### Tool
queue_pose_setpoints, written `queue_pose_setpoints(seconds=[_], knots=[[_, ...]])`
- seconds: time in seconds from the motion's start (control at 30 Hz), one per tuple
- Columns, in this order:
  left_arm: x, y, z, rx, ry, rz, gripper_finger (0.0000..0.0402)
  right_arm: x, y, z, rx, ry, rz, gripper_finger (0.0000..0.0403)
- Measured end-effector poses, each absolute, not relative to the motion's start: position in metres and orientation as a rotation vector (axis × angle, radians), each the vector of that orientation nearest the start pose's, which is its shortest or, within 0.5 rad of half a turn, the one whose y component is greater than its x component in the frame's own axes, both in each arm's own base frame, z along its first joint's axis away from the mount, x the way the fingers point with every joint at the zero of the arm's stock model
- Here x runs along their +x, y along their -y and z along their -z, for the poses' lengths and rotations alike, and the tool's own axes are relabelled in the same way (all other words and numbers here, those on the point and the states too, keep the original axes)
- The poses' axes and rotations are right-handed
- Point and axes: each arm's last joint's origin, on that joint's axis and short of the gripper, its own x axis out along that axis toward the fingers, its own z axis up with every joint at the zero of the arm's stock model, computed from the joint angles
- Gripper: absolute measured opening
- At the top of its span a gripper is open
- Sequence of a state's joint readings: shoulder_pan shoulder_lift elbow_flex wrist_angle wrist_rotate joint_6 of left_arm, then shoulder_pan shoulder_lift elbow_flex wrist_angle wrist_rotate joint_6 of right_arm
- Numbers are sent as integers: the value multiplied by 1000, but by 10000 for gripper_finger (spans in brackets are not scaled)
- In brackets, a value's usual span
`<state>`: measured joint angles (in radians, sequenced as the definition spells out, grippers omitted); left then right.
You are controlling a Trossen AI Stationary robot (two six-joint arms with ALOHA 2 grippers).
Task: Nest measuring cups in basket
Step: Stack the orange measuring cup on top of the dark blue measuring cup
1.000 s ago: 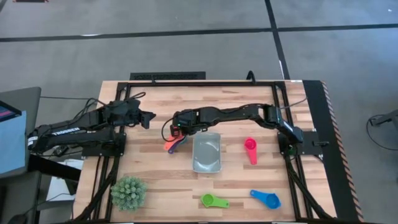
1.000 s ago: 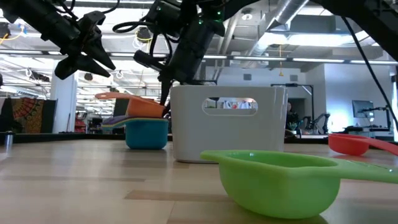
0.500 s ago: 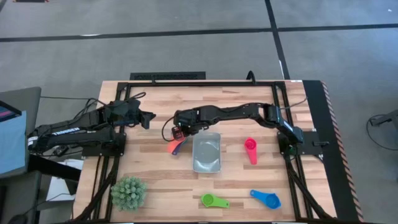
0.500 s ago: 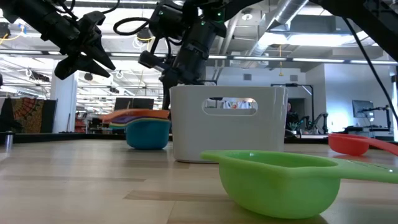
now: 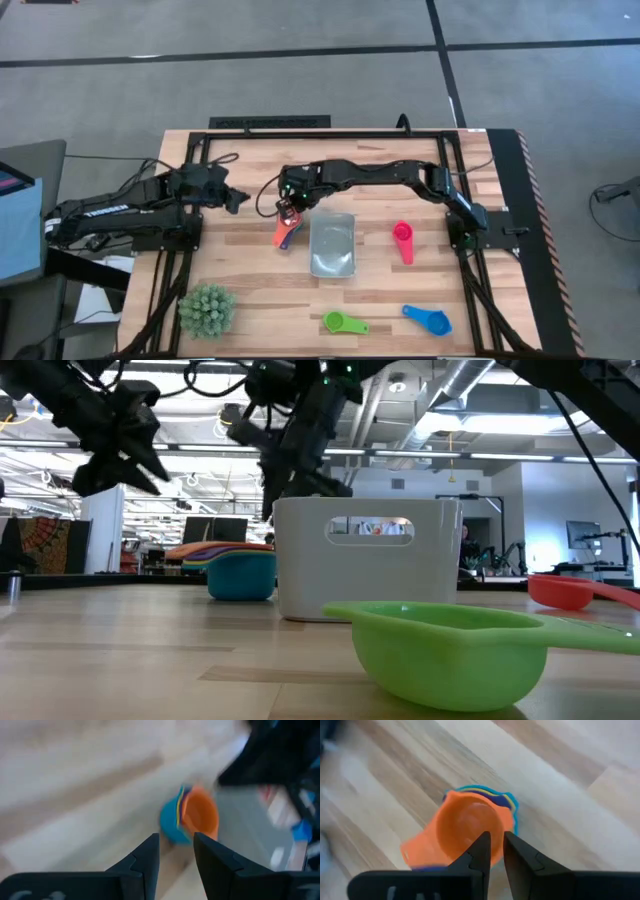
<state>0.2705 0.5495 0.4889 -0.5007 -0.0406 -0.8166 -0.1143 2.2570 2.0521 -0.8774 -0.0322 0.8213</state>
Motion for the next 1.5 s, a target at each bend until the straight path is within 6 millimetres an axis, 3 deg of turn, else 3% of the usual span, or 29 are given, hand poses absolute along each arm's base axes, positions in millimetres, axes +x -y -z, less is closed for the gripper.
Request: queue_pose_setpoints(seconds=[0.13, 0.23, 0.43, 0.67, 0.97, 1.5], knots=[[125, -26, -226, -899, -530, -479, 101, 474, 63, -253, 669, -1066, 458, 77], [134, -19, -220, -907, -597, -457, 91, 467, 74, -255, 621, -1120, 452, 75], [161, -8, -204, -903, -695, -442, 78, 466, 91, -238, 633, -1195, 423, 64], [190, -1, -193, -935, -683, -377, 76, 475, 88, -211, 602, -1260, 320, 63], [207, 1, -172, -1016, -767, -381, 76, 484, 81, -213, 497, -1193, 187, 62], [221, 2, -183, -1088, -608, -292, 76, 488, 87, -215, 414, -1131, 153, 62]])
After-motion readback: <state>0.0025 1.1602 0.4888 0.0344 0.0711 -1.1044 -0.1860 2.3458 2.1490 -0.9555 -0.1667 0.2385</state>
